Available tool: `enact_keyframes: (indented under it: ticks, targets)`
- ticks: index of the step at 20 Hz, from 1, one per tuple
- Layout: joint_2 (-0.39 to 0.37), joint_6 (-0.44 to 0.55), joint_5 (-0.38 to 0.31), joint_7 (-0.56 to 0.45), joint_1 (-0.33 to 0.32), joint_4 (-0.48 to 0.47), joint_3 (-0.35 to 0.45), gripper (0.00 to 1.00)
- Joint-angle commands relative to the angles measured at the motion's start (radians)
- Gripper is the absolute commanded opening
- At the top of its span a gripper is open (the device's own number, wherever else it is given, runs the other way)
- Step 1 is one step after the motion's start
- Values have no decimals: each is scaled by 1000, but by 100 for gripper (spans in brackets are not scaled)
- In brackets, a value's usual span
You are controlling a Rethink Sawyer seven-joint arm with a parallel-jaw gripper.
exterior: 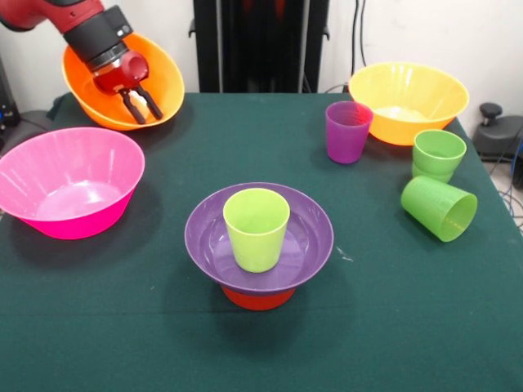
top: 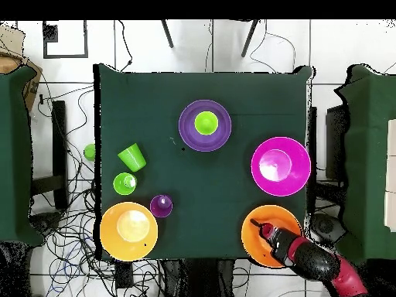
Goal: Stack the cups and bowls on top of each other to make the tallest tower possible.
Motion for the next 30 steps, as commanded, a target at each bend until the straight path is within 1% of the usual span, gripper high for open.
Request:
enact_keyframes:
  ticks: [1, 4, 7, 9, 11, 13, 14, 15, 16, 20, 23, 25, 27, 30]
  targets:
    - [173, 11, -66, -343, 106, -169, 23, 100]
    - [134, -34, -78, -251, 129, -120, 23, 100]
    - [65, -120, -106, -100, 179, -51, 12, 100]
    - [8, -197, -131, 8, 227, -4, -7, 100]
    - [-62, -286, -145, 127, 302, 32, -40, 100]
    - [-145, -379, -137, 255, 399, 66, -91, 100]
    - [-187, -430, -122, 315, 458, 80, -127, 100]
    - [-231, -490, -100, 372, 529, 90, -169, 100]
    - [-255, -536, -69, 406, 588, 93, -206, 100]
    - [-278, -662, 71, 449, 747, 88, -292, 100]
    - [-288, -703, 132, 461, 814, 80, -313, 100]
    - [-302, -717, 188, 473, 864, 78, -316, 100]
    - [-346, -712, 252, 501, 922, 91, -317, 100]
    - [-385, -713, 313, 525, 967, 112, -314, 100]
